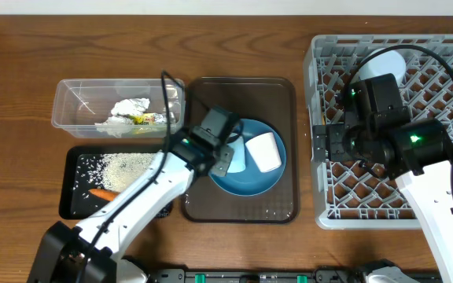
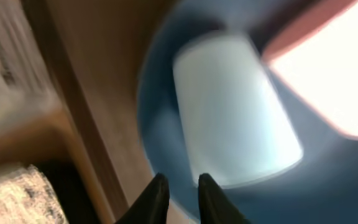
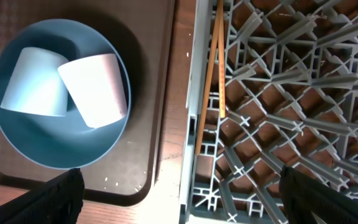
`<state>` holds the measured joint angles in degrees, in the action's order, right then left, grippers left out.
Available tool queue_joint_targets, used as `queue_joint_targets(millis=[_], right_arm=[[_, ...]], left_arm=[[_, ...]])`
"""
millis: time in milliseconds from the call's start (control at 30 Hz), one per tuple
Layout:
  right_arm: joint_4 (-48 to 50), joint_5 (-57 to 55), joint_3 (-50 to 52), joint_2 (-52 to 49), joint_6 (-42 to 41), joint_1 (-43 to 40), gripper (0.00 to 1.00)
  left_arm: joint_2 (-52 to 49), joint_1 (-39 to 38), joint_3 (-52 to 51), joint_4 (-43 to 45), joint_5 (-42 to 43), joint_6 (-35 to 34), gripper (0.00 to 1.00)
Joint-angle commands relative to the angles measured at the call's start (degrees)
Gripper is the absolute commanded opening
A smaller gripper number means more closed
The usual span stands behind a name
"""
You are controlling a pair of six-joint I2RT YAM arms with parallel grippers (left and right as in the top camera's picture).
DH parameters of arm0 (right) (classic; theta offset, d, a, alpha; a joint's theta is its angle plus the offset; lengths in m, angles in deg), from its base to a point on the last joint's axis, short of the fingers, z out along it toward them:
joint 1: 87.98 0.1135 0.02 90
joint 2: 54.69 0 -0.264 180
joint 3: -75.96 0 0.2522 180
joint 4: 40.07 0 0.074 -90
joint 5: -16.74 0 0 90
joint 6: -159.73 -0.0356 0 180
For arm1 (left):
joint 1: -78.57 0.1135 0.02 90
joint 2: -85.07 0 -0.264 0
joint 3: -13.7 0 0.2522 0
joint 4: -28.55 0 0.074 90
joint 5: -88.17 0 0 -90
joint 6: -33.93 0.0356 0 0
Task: Sort waste into correct bins and load items into the dishwasher rack
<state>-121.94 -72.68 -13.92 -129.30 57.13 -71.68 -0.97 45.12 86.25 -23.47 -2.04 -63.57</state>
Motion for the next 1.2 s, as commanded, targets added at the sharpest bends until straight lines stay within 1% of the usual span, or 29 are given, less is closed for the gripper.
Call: queue_joint_targets(millis=[0,33,67,167,300,400,500,567,633,967,1167], right_arm=[[0.0,-0.1,-0.2,-0.1,-0.6,-0.2,0.99],[0.0,-0.1,-0.2,-0.1,-0.6,-0.2,0.99],[0.0,-0.1,-0.2,-0.1,-0.6,-0.2,0.99],[0.0,-0.1,-0.2,-0.1,-0.6,-0.2,0.99],[0.0,-0.1,-0.2,-0.1,-0.6,-0.2,0.99],[0.0,-0.1,-0.2,-0.1,-0.7,-0.2,0.99],[0.0,-0.1,-0.2,-0.1,-0.6,-0.2,0.99],[0.0,-0.1,-0.2,-0.1,-0.6,-0.2,0.99],[0.0,-0.1,-0.2,-0.1,-0.7,-0.2,0.99],[0.0,-0.1,-0.2,-0.1,-0.6,-0.2,0.99],[0.0,-0.1,-0.2,-0.1,-0.6,-0.2,0.99]], left_arm=[[1.0,1.2,0.4,-3.3,13.2,-0.3,0.19],[1.0,1.2,0.4,-4.6,15.7,-0.3,0.15],[1.0,1.1,0.3,-5.9,17.6,-0.8,0.13],[0.9,0.4,0.1,-6.9,17.7,-6.7,0.09],[0.6,0.1,-2.1,-3.2,17.5,-14.1,0.09],[0.3,0.1,-5.6,1.6,17.5,-16.5,0.09],[0.3,0.1,-9.2,7.0,17.5,-17.3,0.09],[0.3,0.1,-10.1,8.7,16.6,-17.9,0.09],[0.4,0.1,-10.1,9.6,15.1,-18.3,0.06],[3.2,0.1,-9.1,14.6,12.0,-18.3,0.06],[3.2,0.1,-9.1,16.7,7.4,-18.3,0.07]])
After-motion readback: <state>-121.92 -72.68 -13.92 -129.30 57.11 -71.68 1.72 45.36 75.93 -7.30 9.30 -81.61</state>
